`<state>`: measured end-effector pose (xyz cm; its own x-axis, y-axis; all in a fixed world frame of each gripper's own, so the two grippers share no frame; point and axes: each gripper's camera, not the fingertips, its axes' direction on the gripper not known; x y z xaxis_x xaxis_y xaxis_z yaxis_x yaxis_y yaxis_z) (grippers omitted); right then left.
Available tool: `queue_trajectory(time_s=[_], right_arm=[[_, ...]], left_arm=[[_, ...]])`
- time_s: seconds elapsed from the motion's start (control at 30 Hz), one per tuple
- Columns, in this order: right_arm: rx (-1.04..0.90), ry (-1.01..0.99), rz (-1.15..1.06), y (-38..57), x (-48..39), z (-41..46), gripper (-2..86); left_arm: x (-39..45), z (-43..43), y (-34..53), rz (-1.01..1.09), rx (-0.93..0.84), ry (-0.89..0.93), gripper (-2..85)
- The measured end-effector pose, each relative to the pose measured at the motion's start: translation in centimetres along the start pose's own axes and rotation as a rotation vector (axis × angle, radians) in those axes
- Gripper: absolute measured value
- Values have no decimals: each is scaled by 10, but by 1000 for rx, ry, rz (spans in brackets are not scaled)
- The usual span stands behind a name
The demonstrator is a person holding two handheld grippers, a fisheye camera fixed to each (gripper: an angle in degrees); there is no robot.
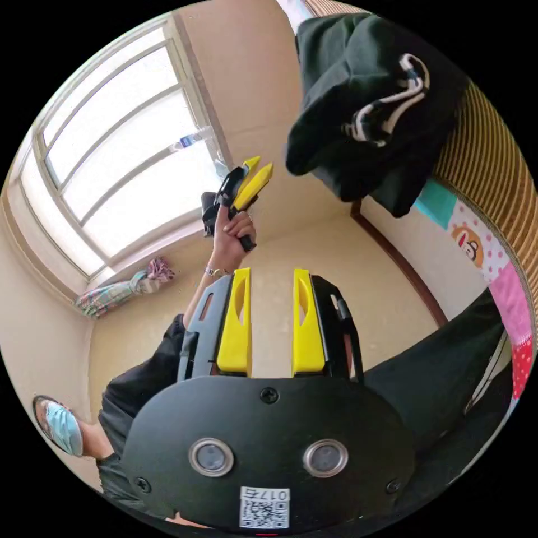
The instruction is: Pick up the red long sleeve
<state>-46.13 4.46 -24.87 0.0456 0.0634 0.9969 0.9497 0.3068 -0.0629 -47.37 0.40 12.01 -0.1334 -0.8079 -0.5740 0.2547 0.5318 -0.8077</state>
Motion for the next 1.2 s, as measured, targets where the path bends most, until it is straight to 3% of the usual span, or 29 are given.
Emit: queue_trajectory(time_s=[0.1,0.2,0.33,0.5,0.67,0.8,1.0,1.2], right_arm=[[-32,69,43,5,26,3,97],[46,85,69,15,43,-54,96],[318,227,197,71,66,-184,89],[668,357,385,179,58,-298,69],[1011,476,419,293,10,-330,33],[1146,484,534,345,10,-328,25],[1299,429,592,409,10,-336,23],[1379,539,578,440,-26,-378,31]], left_arm=[[-96,28,75,-221,22,16,95],[-148,70,152,-367,-65,-80,87],[-178,141,238,-518,-190,-112,83],[-152,225,271,-564,-278,-69,78],[-53,312,241,-351,-356,-30,67],[81,392,220,103,-504,-213,65],[214,468,284,674,-508,-459,65],[196,508,323,604,-419,-438,65]])
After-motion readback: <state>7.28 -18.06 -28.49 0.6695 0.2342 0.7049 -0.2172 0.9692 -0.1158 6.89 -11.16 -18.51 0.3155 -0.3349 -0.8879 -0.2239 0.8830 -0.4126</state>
